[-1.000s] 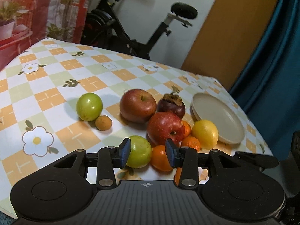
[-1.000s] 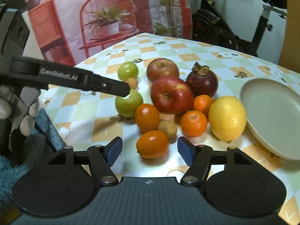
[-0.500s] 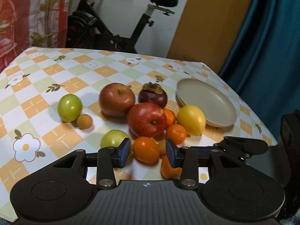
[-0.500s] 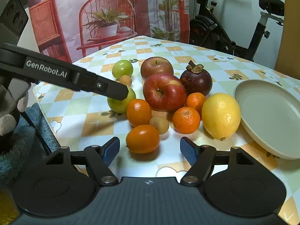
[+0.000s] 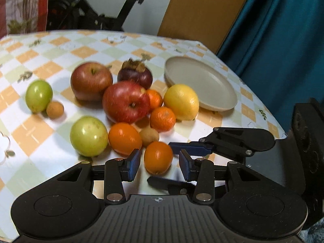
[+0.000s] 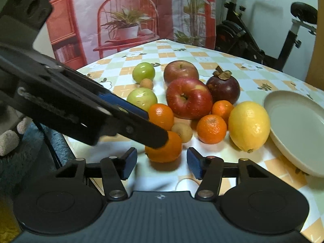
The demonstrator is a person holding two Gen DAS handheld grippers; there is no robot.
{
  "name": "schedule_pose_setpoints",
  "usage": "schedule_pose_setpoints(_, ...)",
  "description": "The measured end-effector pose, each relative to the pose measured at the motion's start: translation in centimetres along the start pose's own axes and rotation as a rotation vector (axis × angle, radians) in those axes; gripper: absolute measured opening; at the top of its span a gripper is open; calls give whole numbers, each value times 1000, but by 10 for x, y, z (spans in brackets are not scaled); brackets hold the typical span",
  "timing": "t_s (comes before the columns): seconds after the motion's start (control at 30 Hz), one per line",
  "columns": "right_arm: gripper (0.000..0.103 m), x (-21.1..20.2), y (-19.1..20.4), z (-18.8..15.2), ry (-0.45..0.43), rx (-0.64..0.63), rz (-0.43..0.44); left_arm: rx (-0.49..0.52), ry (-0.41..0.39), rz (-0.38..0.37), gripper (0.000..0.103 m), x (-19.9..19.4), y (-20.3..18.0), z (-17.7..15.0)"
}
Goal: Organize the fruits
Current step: 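Close the left tool on the orange tangerine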
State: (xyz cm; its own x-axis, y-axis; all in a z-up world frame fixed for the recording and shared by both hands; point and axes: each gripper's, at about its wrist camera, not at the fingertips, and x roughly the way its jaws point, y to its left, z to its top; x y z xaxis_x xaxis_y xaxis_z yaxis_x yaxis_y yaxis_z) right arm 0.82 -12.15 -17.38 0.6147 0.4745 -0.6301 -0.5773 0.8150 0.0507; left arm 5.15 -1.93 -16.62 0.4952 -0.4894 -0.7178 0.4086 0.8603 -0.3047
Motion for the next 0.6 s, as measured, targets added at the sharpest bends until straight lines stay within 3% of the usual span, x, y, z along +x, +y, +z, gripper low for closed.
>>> schedule_pose_setpoints(0.13, 52, 3, 0, -2, 3, -8, -2, -38, 27, -6, 43, 9, 5, -1)
schedule_pose_setpoints(0.27, 50, 4, -1, -3, -3, -5, 2, -54, 39, -28, 36, 14, 9, -2)
schedule_pose_setpoints(0.37, 44, 4, -4, -3, -9, 7, 5, -38, 43, -23, 35, 14, 7, -1)
schedule_pose_setpoints(0.6, 44, -10, -10, 1, -47, 29, -7, 13, 15, -35, 36, 7, -9, 17)
